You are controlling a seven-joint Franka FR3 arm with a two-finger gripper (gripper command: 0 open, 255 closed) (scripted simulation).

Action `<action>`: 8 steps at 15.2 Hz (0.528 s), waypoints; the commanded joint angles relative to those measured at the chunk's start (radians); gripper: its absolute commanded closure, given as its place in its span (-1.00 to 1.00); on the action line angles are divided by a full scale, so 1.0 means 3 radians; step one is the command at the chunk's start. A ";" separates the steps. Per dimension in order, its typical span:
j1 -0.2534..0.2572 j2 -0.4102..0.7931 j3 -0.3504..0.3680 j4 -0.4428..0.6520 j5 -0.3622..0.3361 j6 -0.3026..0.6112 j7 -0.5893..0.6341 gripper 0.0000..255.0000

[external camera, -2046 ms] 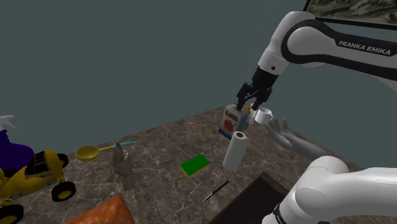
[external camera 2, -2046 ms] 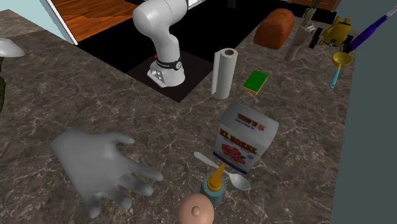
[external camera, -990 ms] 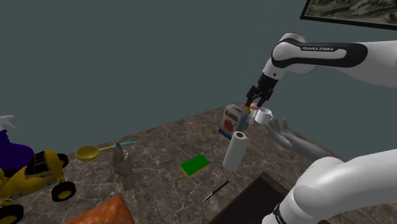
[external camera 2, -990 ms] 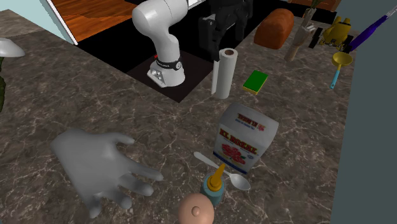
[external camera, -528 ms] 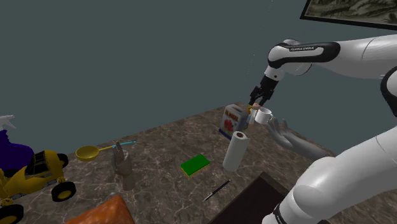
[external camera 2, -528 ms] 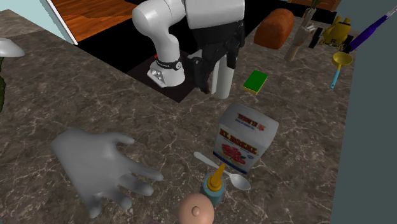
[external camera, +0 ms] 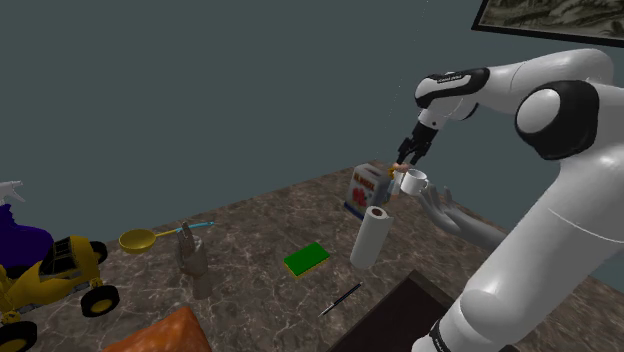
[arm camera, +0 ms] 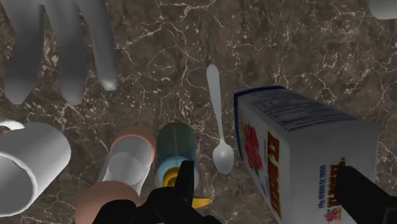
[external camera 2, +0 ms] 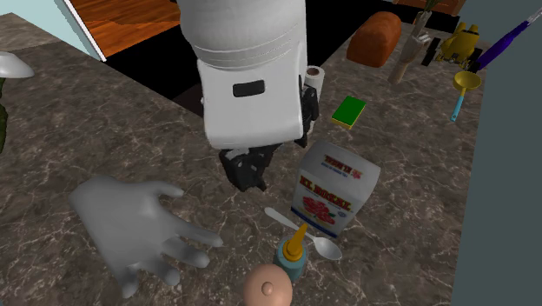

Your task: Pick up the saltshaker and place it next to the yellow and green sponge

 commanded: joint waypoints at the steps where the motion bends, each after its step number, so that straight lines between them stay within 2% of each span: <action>1: -0.0069 0.0380 -0.0097 0.0285 0.0241 -0.0035 -0.0272 -1.00; 4: -0.0267 0.0858 -0.0131 0.0696 0.0544 -0.0147 -0.0576 -1.00; 8: -0.0629 0.1485 -0.0078 0.1338 0.0894 -0.0356 -0.0872 -1.00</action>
